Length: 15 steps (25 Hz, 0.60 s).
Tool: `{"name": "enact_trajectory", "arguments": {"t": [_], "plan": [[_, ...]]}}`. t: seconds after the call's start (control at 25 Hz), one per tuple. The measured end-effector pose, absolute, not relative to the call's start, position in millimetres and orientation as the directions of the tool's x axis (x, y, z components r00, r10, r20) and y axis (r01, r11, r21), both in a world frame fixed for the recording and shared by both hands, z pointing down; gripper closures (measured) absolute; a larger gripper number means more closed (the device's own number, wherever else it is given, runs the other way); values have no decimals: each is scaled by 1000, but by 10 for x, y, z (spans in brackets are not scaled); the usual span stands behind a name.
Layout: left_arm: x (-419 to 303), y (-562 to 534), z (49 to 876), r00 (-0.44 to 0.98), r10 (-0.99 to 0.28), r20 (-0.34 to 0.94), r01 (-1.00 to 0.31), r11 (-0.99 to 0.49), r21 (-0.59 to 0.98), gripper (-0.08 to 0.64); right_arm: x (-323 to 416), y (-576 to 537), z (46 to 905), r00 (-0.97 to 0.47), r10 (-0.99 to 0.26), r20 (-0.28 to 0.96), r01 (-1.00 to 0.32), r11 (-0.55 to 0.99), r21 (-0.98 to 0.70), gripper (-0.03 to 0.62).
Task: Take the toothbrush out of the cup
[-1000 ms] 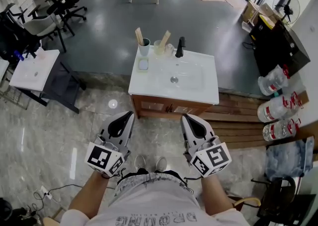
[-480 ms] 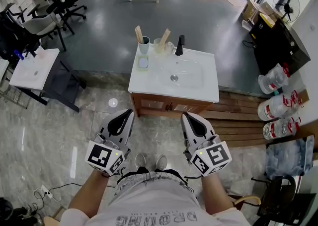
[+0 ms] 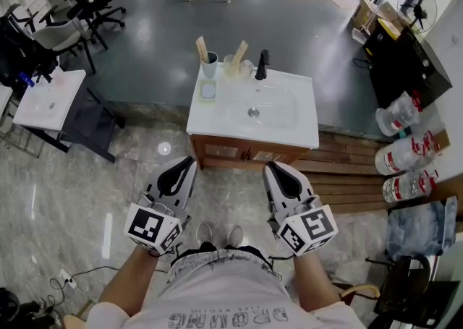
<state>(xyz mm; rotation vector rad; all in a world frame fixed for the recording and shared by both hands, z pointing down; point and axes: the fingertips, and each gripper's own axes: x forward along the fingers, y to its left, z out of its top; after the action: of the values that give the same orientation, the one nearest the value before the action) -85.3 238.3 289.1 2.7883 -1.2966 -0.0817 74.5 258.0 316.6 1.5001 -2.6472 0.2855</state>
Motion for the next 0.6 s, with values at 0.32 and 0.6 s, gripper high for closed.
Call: {"name": "enact_trajectory", "arguments": {"t": [0.32,0.6], "plan": [[-844,2364,2897,642,-766,-22,-763,-642,78,488,735,2561,3144,-522,-838,156,-852,507,-127,523],[-859,2359,2930,641,-768,-22,-765,-640,75,469,748,2550,3150,-522,-839,155,-853,505,-135,503]]}}
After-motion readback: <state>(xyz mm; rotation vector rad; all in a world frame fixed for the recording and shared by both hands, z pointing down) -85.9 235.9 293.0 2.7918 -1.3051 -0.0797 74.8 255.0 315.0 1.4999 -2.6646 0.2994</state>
